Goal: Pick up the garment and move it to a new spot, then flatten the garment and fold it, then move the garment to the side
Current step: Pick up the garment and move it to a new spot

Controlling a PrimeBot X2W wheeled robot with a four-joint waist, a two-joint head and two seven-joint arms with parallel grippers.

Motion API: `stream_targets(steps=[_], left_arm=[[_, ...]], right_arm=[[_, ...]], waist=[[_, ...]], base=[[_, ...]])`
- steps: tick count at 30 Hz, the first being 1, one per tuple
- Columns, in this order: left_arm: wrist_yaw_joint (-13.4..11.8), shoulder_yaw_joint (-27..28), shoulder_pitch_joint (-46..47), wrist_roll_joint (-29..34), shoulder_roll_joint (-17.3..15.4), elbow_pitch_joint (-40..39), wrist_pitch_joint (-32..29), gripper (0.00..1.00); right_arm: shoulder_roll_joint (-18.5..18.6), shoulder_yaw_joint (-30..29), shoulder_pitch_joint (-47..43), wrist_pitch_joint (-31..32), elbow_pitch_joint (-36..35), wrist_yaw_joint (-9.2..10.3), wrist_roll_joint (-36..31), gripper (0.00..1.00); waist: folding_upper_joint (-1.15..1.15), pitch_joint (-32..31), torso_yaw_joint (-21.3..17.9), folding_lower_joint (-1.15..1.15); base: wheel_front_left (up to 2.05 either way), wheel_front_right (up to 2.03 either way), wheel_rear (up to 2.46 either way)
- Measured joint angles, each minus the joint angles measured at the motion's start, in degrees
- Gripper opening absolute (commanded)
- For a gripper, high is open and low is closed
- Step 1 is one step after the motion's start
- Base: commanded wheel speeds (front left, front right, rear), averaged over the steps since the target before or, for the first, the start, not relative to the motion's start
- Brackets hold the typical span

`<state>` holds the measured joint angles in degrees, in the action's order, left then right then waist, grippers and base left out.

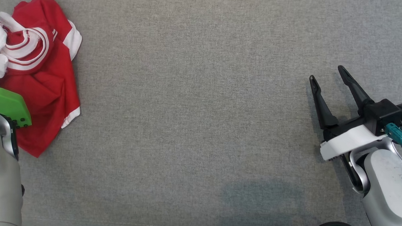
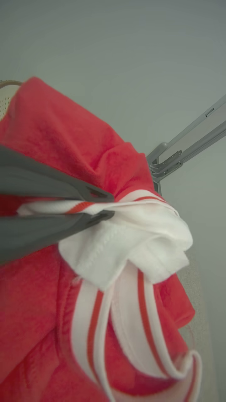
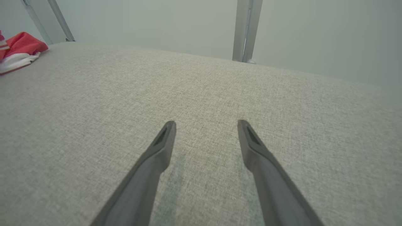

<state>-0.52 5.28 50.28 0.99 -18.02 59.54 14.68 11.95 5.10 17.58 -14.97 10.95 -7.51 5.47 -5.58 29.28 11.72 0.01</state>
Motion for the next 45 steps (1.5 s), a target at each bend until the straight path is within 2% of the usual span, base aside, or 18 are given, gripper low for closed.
stream_targets(steps=[4,8,10,13,16,26,32,34,40,45], left_arm=[[0.6,-0.3,0.6,-0.4,-0.7,0.2,0.1,0.00],[2.1,-1.9,2.9,-0.3,-0.8,-6.1,0.4,0.00],[3.8,-2.6,3.8,-0.6,-0.4,-9.7,0.5,0.00],[6.1,-3.8,4.8,-2.0,1.3,-14.1,0.5,0.00],[7.2,-6.1,5.9,-3.0,2.9,-17.6,0.5,0.00],[7.9,-13.0,5.2,-9.3,12.8,-22.8,0.5,0.00],[7.9,-16.8,0.7,-13.5,15.1,-24.5,0.5,0.00],[7.5,-19.9,0.1,-17.3,15.1,-25.8,0.5,0.00],[3.2,-29.2,0.2,-25.9,15.2,-30.3,0.5,0.00],[0.6,-34.4,1.2,-28.8,15.3,-31.9,0.5,0.00]], right_arm=[[-0.9,-0.3,0.1,0.0,0.3,0.00,0.1,1.00],[-2.3,-0.6,-0.5,0.0,0.8,0.00,0.5,1.00],[-3.0,-0.8,-0.9,0.0,1.1,0.01,0.7,1.00],[-4.4,-0.6,-1.1,0.0,1.4,0.00,1.0,1.00],[-5.7,-0.5,-1.8,0.0,1.7,0.00,1.3,1.00],[-7.5,0.4,-3.0,0.0,3.0,0.00,2.6,1.00],[-7.9,1.0,-3.1,0.0,3.1,0.00,2.9,1.00],[-7.9,1.3,-2.9,0.0,3.2,0.00,3.0,1.00],[-8.3,2.0,-2.6,0.0,3.4,0.00,3.5,1.00],[-8.8,2.4,-2.3,0.0,3.4,0.00,3.8,1.00]], waist=[[-0.01,-1.2,-0.4,0.00],[-0.01,-3.1,-0.7,0.00],[-0.01,-4.1,-0.9,-0.01],[-0.01,-5.8,-1.5,-0.01],[-0.01,-7.4,-2.4,-0.01],[-0.01,-10.2,-9.4,-0.01],[-0.01,-10.9,-15.3,-0.01],[-0.01,-10.8,-17.6,-0.01],[-0.01,-10.3,-24.5,-0.01],[-0.02,-9.4,-29.7,-0.01]], base=[[0.00,0.00,0.00],[0.00,0.00,0.00],[0.00,0.00,0.00],[0.00,0.00,0.00],[0.00,0.00,0.00],[0.00,0.00,0.00],[0.00,0.00,0.00],[0.00,0.00,0.00],[0.00,0.00,0.00],[0.00,0.00,0.00]])
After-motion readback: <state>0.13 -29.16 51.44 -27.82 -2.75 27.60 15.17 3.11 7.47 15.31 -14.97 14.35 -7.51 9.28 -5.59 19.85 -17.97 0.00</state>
